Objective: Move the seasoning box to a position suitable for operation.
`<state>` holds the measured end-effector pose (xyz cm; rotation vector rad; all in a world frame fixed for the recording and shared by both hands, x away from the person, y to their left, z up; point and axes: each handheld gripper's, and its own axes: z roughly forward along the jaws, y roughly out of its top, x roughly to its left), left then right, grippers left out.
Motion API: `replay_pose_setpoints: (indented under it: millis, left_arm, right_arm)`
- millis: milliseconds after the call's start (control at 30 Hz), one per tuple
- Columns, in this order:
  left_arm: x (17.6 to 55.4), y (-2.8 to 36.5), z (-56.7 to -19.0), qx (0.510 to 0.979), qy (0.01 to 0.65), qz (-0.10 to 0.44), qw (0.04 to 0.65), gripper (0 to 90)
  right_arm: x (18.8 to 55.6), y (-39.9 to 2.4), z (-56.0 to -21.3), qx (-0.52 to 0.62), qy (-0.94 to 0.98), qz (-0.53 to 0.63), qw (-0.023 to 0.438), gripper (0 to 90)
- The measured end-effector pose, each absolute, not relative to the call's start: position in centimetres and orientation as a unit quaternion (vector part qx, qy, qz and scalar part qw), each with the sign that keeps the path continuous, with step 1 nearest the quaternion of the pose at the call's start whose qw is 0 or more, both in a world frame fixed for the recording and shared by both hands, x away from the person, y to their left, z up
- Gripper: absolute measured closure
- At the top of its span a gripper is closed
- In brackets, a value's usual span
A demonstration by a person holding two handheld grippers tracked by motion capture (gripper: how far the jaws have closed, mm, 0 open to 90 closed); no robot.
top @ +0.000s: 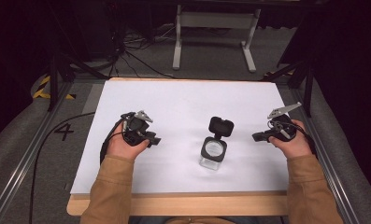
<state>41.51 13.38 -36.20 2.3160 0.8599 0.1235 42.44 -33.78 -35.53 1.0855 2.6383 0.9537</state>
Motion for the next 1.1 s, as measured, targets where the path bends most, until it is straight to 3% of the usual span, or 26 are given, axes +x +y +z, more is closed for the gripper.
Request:
replay_pose_setpoints:
  millis: [167, 533, 767, 1100]
  left_arm:
    - [41.7, 13.3, -36.1, 0.885, 0.31, -0.002, 0.347, 68.9]
    - [41.3, 11.7, -35.1, 0.908, 0.297, 0.006, 0.296, 76.1]
    - [41.8, 10.1, -35.2, 0.912, 0.277, -0.016, 0.3, 89.3]
    - [42.1, 7.1, -35.1, 0.921, 0.235, -0.031, 0.308, 89.7]
  right_arm:
    - [41.5, -33.3, -34.5, 0.344, 0.876, 0.328, 0.082, 89.8]
    - [40.4, -32.6, -33.9, 0.33, 0.884, 0.323, 0.069, 89.8]
    - [39.7, -32.7, -34.3, 0.334, 0.885, 0.315, 0.069, 89.7]
    - [38.3, -34.3, -34.1, 0.356, 0.87, 0.329, 0.086, 89.6]
